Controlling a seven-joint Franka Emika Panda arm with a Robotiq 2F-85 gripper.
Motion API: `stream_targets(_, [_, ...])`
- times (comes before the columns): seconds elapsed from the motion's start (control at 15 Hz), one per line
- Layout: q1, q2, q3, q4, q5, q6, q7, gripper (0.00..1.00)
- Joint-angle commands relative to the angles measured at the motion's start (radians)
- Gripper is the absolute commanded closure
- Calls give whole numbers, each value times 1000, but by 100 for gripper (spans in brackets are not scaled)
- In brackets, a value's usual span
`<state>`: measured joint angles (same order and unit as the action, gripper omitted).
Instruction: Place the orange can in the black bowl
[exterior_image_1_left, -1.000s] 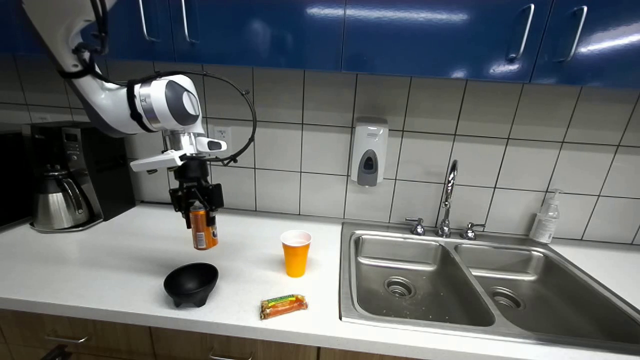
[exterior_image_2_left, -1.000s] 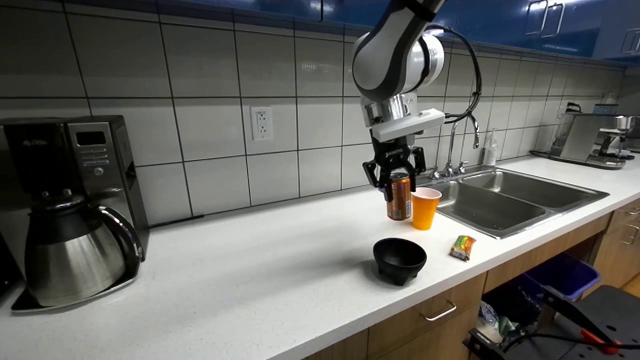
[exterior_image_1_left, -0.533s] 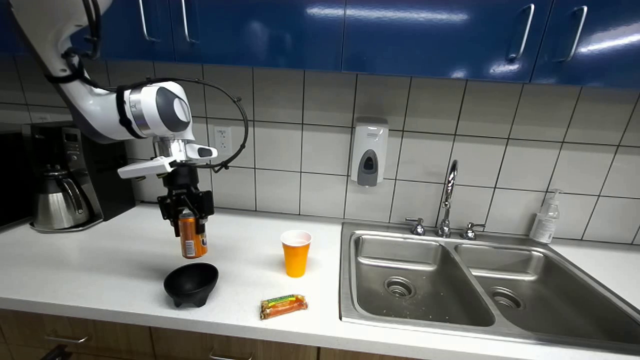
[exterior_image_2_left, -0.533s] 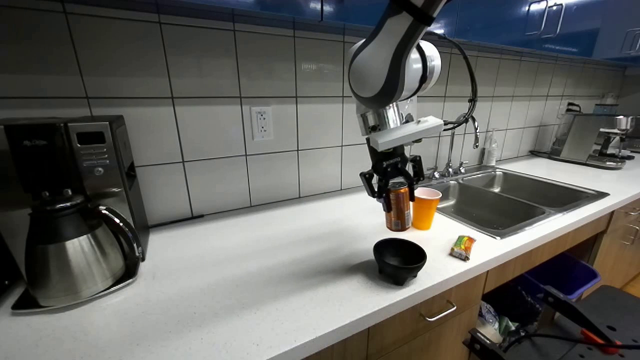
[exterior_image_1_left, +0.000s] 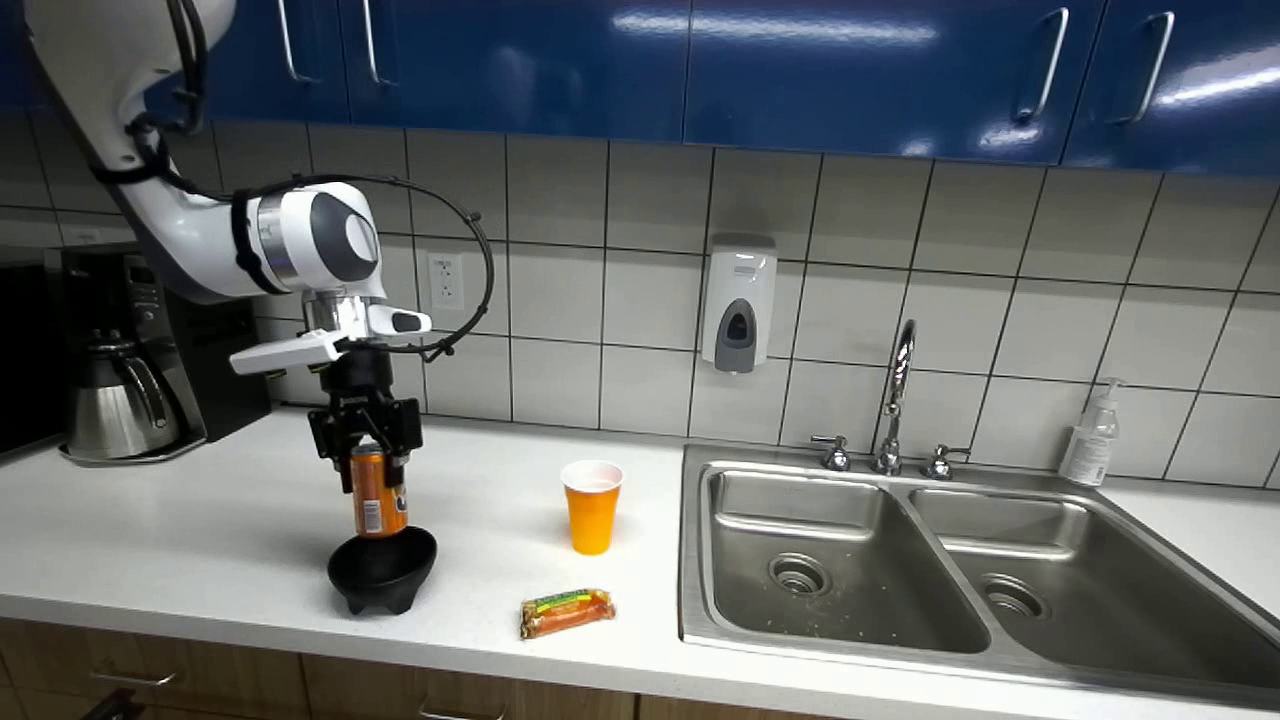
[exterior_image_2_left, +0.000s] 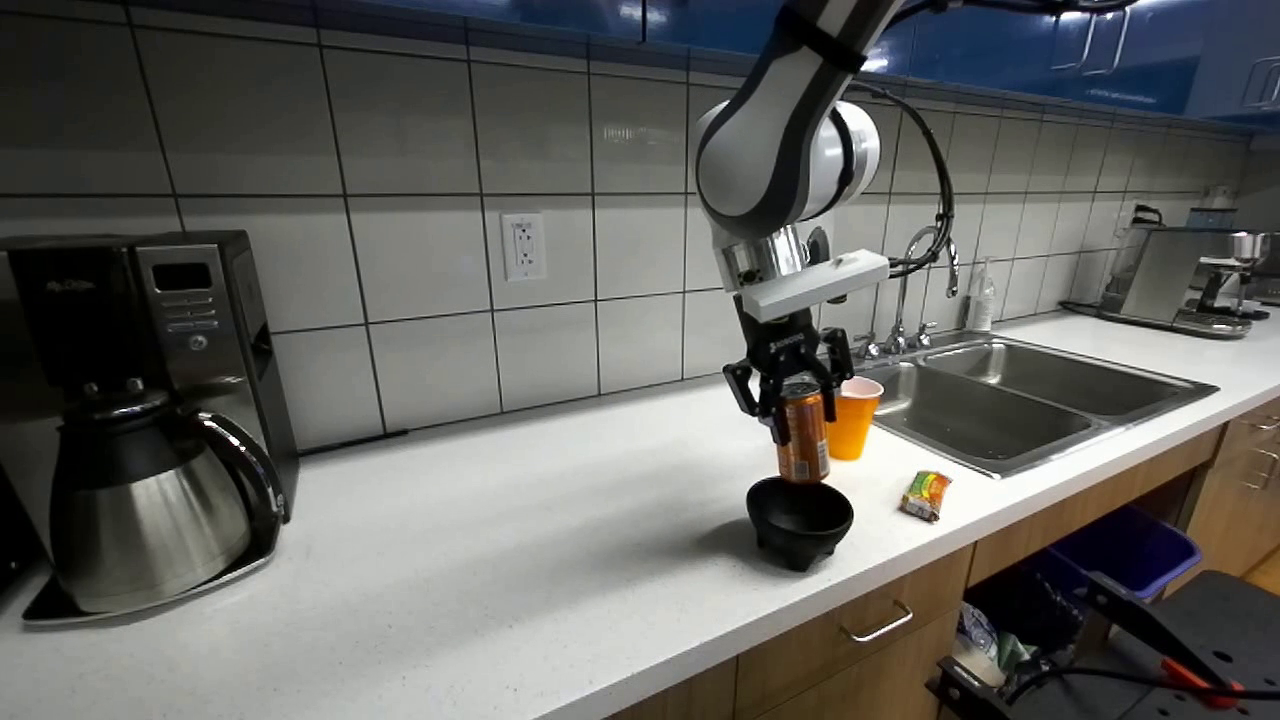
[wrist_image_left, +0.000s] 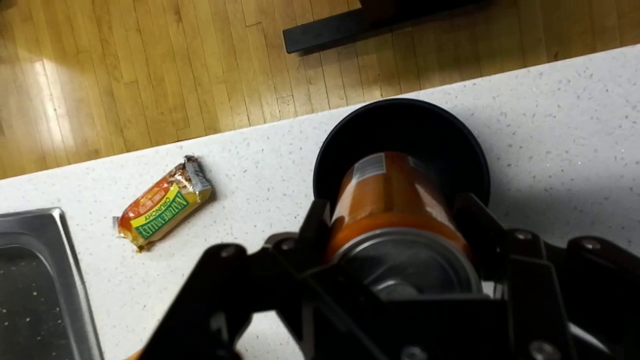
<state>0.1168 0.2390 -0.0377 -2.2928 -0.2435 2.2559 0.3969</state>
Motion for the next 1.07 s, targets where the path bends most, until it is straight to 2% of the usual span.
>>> stream_targets(0.0, [-4,12,7,2,2,-4,2,59])
stream_targets(0.47, [2,85,6,28,28,4,12,59])
stream_targets(1.0, [4,132,1,38,64,79,5,59])
